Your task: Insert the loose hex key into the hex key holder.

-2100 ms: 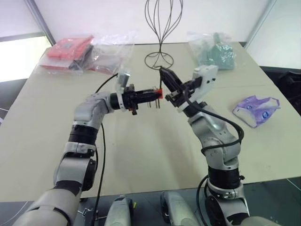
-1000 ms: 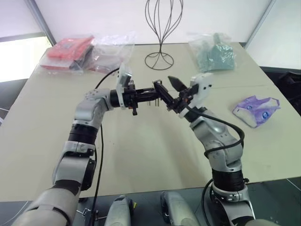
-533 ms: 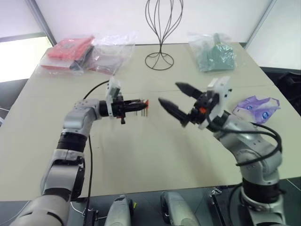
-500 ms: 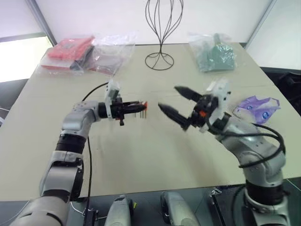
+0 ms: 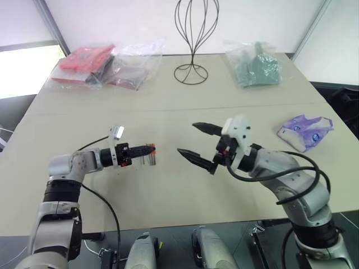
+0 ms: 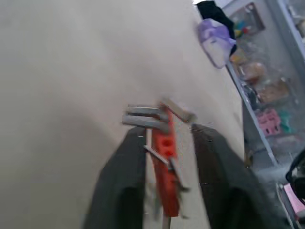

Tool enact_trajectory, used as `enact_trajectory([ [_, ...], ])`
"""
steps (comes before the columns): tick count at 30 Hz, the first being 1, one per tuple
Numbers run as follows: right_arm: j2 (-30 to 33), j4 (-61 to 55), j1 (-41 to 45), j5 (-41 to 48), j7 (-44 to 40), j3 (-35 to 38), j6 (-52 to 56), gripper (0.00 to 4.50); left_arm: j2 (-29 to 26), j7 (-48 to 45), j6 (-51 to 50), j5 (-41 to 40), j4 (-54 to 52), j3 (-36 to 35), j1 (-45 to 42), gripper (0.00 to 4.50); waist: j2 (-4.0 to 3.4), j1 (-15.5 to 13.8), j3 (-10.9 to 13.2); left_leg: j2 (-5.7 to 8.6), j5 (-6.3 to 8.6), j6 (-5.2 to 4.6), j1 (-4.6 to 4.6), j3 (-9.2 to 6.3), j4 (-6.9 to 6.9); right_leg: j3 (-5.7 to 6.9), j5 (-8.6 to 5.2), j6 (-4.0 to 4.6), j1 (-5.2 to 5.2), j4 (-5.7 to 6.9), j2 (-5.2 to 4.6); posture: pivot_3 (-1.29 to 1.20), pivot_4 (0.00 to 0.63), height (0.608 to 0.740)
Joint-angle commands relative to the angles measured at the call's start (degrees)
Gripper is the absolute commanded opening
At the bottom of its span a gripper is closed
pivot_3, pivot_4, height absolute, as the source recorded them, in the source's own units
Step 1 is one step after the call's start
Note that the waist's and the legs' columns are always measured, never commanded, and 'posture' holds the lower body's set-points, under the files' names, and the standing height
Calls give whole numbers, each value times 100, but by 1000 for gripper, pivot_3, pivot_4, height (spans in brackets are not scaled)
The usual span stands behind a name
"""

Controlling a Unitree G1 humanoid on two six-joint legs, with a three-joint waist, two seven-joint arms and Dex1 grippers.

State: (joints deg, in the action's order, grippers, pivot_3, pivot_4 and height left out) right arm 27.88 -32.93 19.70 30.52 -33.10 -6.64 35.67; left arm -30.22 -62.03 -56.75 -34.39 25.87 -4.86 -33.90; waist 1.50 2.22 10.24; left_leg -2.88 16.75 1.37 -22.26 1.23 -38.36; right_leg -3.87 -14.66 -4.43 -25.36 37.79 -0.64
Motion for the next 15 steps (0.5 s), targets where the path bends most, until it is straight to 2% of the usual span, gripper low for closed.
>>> enact_trajectory([
  [1,-59,-48,87,-86,-16,-3,-166,4500,-14,-110,246,203,184,179,-238,3431,0,-27,-1,0,0,0,0,0,0,0,0,0,0,0,0,0,150,740],
  [3,-69,-49,65,-110,-24,-1,-170,4500,-29,-89,406,359,381,273,-325,4465,-1,-36,-2,0,-1,1,1,1,0,0,0,0,2,0,-1,0,150,740],
  [7,-48,-84,2,-133,-2,53,-133,4500,-313,127,1543,1239,730,738,-471,4465,2,-26,-3,1,-1,2,49,1,1,-1,0,4,40,7,1,0,150,740],
  [11,24,-136,-124,-119,25,157,-101,4500,-1241,552,3304,3030,1099,1923,-431,4465,17,77,-13,4,-1,2,116,-2,11,-24,-3,48,93,5,16,0,150,740],
  [12,25,-128,-140,-121,30,164,-108,4500,-1335,607,3493,3148,1135,1968,-428,4465,16,131,-14,5,-1,2,116,-3,16,-43,3,58,104,4,27,0,150,740],
  [14,21,-87,-151,-134,29,166,-138,4500,-1415,644,3536,3161,1049,1917,-394,4465,16,189,-14,4,-1,2,183,-4,29,-79,-2,50,131,4,56,0,150,740],
  [15,16,-62,-143,-140,27,165,-149,4500,-1443,655,3522,3166,966,1884,-353,4465,15,193,-14,-1,-1,2,188,-8,32,-88,-1,51,138,5,69,0,150,740],
])
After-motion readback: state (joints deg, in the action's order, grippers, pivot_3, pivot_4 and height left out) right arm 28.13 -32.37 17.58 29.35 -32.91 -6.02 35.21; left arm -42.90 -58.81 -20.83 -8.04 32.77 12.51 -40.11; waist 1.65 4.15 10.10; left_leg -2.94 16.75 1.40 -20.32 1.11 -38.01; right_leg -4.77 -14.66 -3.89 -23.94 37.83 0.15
